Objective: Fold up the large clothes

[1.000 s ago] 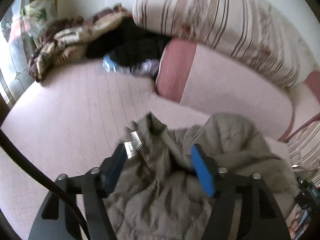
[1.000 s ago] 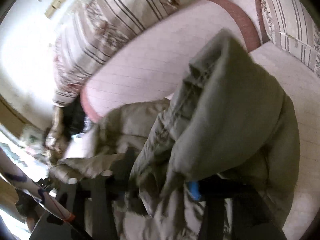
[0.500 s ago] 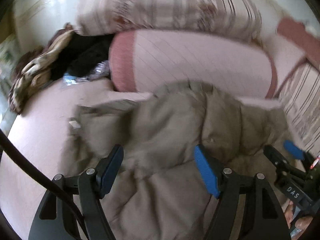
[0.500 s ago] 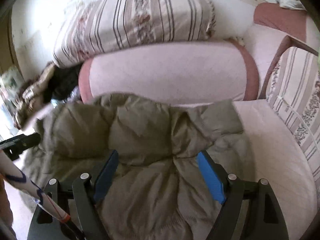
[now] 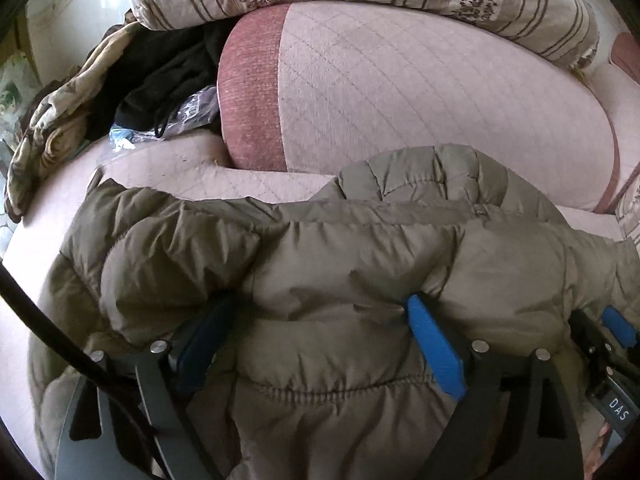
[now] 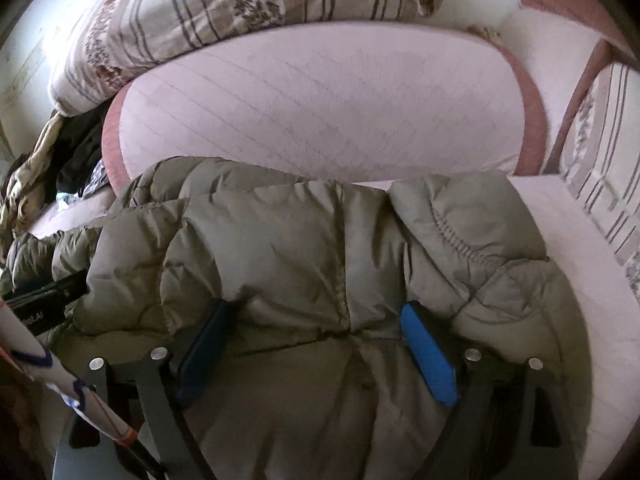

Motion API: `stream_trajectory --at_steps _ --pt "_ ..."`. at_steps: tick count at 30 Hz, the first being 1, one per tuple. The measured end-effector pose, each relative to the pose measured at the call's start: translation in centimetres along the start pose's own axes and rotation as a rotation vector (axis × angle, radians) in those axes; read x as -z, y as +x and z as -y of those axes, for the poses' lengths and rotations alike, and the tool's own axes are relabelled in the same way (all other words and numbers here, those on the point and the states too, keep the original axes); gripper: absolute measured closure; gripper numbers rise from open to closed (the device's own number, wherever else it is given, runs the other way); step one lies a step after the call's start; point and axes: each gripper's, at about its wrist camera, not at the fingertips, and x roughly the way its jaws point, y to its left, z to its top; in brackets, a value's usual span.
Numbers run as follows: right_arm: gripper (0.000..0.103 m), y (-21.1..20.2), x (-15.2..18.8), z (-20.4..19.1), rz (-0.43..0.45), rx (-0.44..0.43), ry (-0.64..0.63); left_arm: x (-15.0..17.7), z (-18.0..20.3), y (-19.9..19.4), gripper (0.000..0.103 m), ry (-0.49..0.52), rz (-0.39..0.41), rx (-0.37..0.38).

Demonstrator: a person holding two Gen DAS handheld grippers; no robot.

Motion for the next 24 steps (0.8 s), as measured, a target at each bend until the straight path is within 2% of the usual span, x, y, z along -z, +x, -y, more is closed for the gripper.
stream_trajectory --at_steps 5,10,12,15,17,20,21,24 --pt "0.01 1.3 0.0 0.6 -0.008 -0.035 0.038 -0.2 0.1 0.6 0.01 -0.003 0.005 0.004" --pt "0.01 1.1 -0.5 -0.4 -0.035 0.019 0.003 -0.7 -0.8 -2.4 0.013 0.004 -0.025 -0.018" --pt "0.01 -0.7 -0.9 -0.8 -0.016 0.06 -0.008 -0.5 -2.0 -4.3 0.013 -0.007 -0.009 -0.023" --pt "0.01 -4.0 -0.4 -0.6 0.04 0.056 0.004 0.2 -5.4 -7.3 0.013 -0.026 0.021 -0.039" --pt "0.01 -5.7 0.1 0.1 0.056 0.05 0.019 0.9 -8.1 -8.0 0.013 -0.044 0.033 -0.09" --pt "0.01 -7.0 1.5 1.6 0.063 0.083 0.031 2.0 -11.5 -6.6 0.013 -0.055 0.005 -0.172" --pt "0.01 -6.6 2.0 2.2 0.054 0.112 0.031 2.4 -12.3 -5.9 0.013 -0.065 -0.013 -0.179" --pt "0.01 -4.5 3.2 3.9 -0.015 0.136 0.059 3.3 -14.3 -3.4 0.011 -0.138 -0.059 -0.11"
